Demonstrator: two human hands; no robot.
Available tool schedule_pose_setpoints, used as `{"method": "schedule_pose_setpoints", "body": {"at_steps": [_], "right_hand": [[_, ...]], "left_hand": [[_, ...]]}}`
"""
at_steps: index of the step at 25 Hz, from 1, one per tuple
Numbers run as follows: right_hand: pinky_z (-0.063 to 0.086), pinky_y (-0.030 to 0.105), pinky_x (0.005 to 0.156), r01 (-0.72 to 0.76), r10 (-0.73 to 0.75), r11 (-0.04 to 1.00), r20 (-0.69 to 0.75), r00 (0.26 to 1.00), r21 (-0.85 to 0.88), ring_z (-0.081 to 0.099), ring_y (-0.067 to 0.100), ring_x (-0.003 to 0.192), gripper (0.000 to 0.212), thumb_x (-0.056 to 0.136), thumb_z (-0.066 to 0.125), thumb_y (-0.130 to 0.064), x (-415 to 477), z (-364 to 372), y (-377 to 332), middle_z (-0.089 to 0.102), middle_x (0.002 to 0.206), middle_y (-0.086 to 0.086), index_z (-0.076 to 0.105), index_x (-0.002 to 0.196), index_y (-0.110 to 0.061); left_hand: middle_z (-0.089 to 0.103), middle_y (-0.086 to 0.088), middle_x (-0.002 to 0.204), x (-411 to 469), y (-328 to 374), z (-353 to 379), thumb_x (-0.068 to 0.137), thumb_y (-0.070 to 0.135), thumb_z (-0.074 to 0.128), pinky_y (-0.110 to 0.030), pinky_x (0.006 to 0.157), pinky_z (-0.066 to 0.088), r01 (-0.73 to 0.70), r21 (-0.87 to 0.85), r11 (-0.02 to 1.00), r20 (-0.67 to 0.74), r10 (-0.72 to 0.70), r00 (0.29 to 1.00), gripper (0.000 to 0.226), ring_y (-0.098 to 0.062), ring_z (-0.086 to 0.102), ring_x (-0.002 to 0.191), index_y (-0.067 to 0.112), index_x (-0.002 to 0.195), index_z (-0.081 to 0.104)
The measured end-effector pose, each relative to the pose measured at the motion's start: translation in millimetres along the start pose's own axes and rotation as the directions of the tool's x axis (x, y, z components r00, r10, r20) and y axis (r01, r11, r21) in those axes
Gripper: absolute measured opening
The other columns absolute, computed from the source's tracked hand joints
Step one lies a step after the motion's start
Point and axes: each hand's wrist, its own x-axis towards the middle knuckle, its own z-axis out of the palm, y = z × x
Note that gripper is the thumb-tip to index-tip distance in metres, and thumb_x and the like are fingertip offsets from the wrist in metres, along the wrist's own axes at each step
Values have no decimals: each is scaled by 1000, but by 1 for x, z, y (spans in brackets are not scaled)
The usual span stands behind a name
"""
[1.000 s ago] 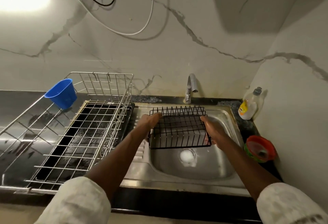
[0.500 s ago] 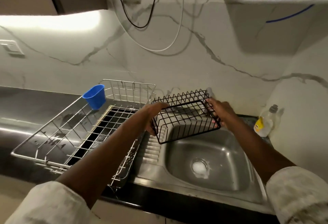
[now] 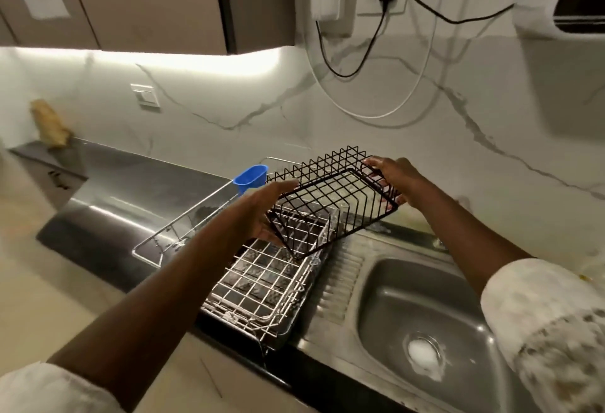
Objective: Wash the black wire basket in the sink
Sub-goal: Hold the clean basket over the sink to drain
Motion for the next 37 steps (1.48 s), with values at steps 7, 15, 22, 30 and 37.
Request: {"method": "schedule_pose_setpoints", "body": {"at_steps": [7,15,22,30,37], "right_hand": [[56,61,74,75,-69,997,226,972,-20,70,36,73,55,65,72,-62,69,93,-40,72,104,13,75,101,-20],[46,31,70,150,-53,975,487,872,-163,60,22,82,28,93,62,-47,154,189,-18,67,98,5,70,96,-21],[51,37,82,275,74,867,653,754,-416,57,23,91,36,98,55,-44,213,240,39,57,104,9,56,105,-9],[50,47,101,303,103,812,632,768,-499,59,28,110,41,100,50,-40,222,255,52,58,126,17,55,122,-6],[45,42,104,294,103,804,609,787,-516,54,33,123,50,104,48,-38,222,261,55,54,138,21,51,134,3]], "left_hand": [[32,-35,151,29,-9,-61,76,59,78,-59,67,60,58,-79,995,-171,-71,983,92,-60,50,118,16,148,40],[12,-19,163,74,-40,-65,92,41,69,-70,88,50,154,-227,962,-261,-212,942,76,-54,23,142,20,153,30],[18,-24,160,117,-76,-50,97,35,60,-70,102,40,305,-271,913,-263,-375,889,65,-51,30,139,13,151,31],[10,-22,164,150,-92,-46,98,31,58,-72,103,38,332,-315,889,-268,-419,868,69,-50,22,144,15,156,23],[15,-24,162,168,-94,-49,99,26,58,-69,101,42,376,-287,881,-291,-454,842,62,-51,29,140,12,152,30]]}}
